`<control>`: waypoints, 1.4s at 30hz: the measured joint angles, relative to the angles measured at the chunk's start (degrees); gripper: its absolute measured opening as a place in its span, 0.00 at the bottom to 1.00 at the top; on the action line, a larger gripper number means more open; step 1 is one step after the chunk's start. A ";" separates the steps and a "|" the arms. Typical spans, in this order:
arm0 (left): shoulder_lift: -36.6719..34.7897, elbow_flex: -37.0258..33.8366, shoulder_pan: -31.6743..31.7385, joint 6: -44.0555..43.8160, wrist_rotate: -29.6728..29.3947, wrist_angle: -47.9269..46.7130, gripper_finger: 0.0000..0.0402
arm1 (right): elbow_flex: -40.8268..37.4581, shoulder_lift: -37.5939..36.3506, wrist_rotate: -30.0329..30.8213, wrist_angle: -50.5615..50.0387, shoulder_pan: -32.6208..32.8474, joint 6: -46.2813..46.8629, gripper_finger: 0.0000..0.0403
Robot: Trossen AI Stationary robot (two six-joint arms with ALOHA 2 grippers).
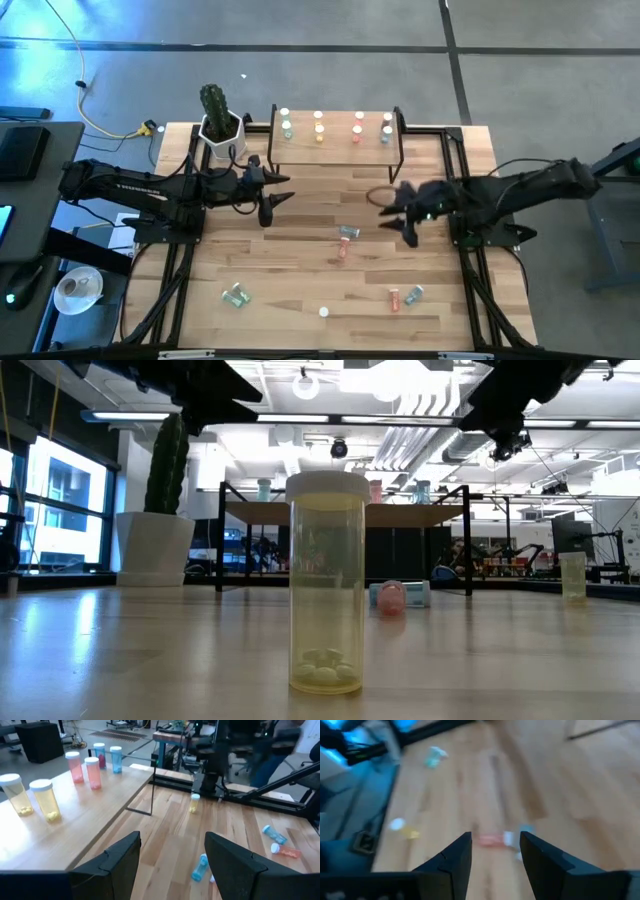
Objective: Pick and place medicine bottles onto shelf by color
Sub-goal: Put the yellow pill bottle on the shelf aligned with the other yellow pill bottle
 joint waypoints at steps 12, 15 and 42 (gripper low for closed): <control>0.00 0.00 -2.98 -3.19 6.04 -3.55 0.53 | -9.52 11.71 -0.61 34.16 13.20 1.66 0.39; 0.00 0.00 -5.20 -3.62 6.25 -3.48 0.53 | -9.50 16.50 -0.61 38.41 14.48 0.96 0.39; 26.40 6.70 -25.94 -10.84 4.24 10.70 0.53 | -9.43 24.42 2.08 47.72 14.76 -2.07 0.39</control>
